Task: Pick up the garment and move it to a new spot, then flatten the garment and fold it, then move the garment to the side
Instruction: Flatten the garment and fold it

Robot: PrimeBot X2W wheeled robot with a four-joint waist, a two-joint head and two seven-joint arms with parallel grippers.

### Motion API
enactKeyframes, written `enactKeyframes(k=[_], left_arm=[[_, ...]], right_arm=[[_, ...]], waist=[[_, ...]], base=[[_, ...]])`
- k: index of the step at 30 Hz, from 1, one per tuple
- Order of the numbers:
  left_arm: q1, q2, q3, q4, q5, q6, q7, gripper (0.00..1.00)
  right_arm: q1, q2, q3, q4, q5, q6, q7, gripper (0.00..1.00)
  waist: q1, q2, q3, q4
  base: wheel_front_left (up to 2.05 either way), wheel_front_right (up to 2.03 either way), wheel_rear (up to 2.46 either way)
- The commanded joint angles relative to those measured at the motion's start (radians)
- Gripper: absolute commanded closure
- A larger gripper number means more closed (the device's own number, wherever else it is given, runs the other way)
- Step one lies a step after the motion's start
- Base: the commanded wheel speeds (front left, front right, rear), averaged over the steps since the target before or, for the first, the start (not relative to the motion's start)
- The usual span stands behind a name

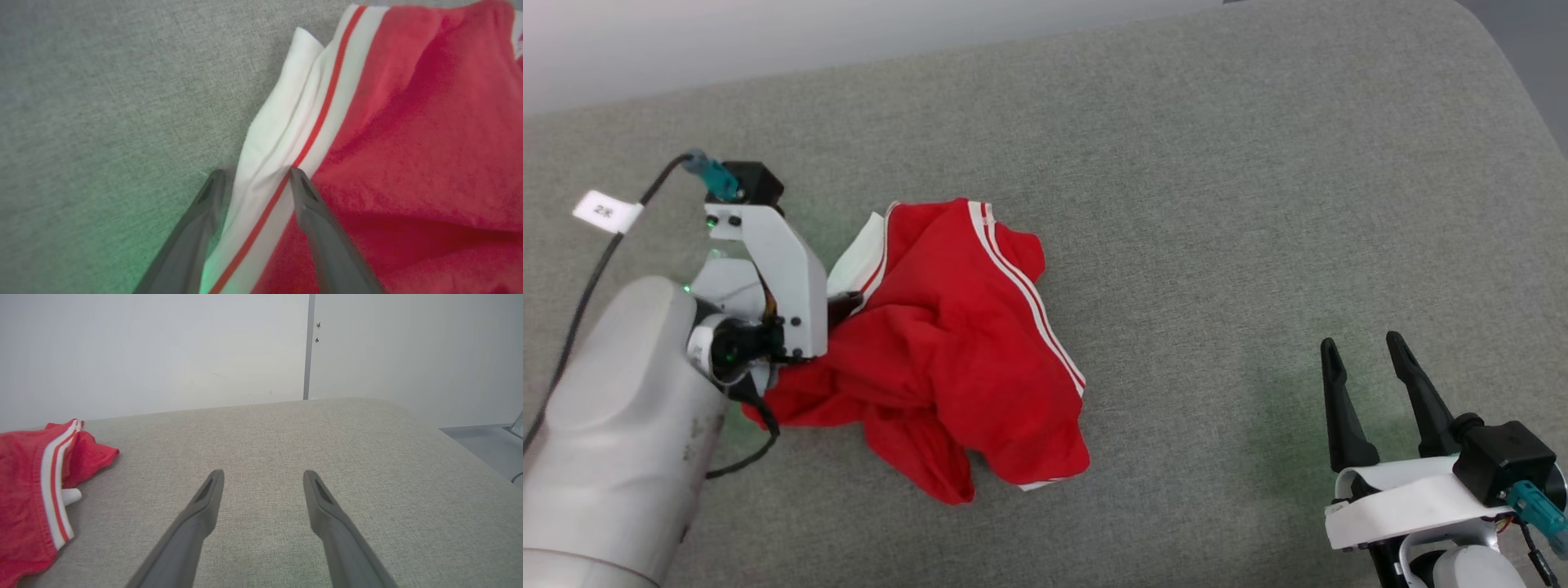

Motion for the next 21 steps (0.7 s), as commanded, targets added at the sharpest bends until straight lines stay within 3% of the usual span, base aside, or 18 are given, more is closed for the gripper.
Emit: enactKeyframes(k=[1, 12, 21], left_arm=[[0.041, -0.023, -0.024, 0.034, -0.008, -0.005, 0.022, 1.00], [-0.020, 0.022, 0.012, 0.056, -0.006, 0.008, -0.068, 1.00], [0.036, 0.099, 0.036, 0.000, -0.007, 0.039, -0.090, 1.00]], right_arm=[[-0.012, 0.002, -0.004, -0.002, -0.006, 0.000, -0.001, 0.00], [0.030, 0.001, -0.034, -0.007, -0.024, 0.000, -0.001, 0.00], [0.059, 0.001, -0.053, -0.008, -0.041, 0.000, -0.001, 0.00]], waist=[[0.0000, 0.0000, -0.002, 0.003], [0.0000, 0.0000, -0.062, 0.069], [0.0000, 0.0000, -0.133, 0.166]], base=[[0.00, 0.00, 0.00], [0.00, 0.00, 0.00], [0.00, 0.00, 0.00]])
